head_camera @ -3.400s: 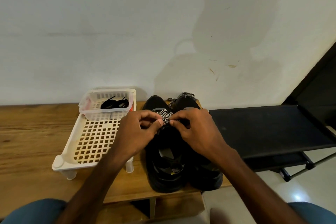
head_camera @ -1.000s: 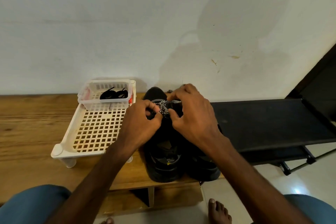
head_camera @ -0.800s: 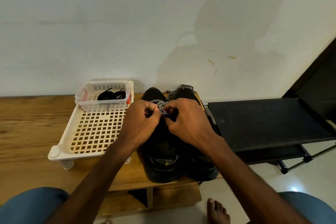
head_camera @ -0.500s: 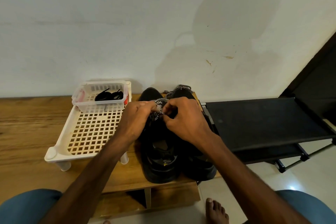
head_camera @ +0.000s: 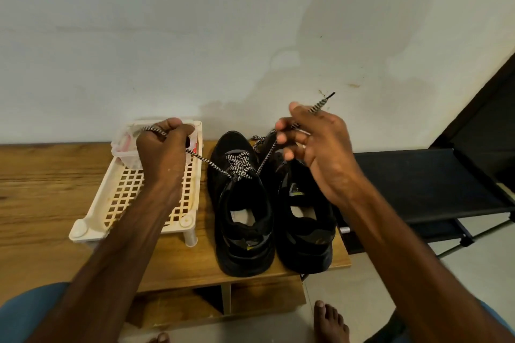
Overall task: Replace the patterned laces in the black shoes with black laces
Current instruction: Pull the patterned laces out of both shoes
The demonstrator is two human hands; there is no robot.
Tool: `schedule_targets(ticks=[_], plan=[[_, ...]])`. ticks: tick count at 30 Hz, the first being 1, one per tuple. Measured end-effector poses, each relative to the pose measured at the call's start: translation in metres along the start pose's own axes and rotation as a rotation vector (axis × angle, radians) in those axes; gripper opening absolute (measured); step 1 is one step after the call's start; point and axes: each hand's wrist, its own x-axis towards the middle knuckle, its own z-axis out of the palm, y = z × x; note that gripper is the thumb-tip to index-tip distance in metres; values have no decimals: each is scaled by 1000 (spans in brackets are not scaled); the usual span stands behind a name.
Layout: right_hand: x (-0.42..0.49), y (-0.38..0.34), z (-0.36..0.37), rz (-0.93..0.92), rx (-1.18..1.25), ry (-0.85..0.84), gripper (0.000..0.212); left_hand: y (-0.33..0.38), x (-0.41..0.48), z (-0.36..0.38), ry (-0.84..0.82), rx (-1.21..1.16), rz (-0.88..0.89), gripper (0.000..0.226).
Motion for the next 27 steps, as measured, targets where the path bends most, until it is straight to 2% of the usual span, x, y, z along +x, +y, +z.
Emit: schedule_targets(ticks=[2, 3, 7, 10, 12, 14, 17, 20, 23, 27], plan=[[2, -6, -8, -97, -80, 58, 8, 5, 3, -1, -24, 115, 99, 20], [3, -6, -12, -130, -184, 79, 18, 6, 2, 0, -64, 243, 164, 25], [3, 8, -14, -165, -812, 18, 88, -1, -10, 4, -183, 881, 469, 69], [2, 21, -5, -212, -1061, -101, 115, 1, -19, 10, -375, 1080, 566, 82], [2, 30, 1, -215, -1168, -192, 113, 3, -22, 11, -586, 1145, 467, 82], [2, 41, 6, -187, -1285, -282, 100, -1, -28, 12, -705, 1242, 380, 71], [1, 56, 18, -161, -1459, -297, 85, -17, -38, 15, -582, 1359, 464, 58], [5, 66, 27, -126, -1509, -186, 65, -23, -43, 21, -385, 1314, 489, 45], [11, 72, 20, -89, -1397, -90, 51, -23, -39, 19, -371, 1261, 505, 34], [13, 72, 15, -84, -1281, -30, 52, -22, -28, 12, -396, 1128, 409, 43]])
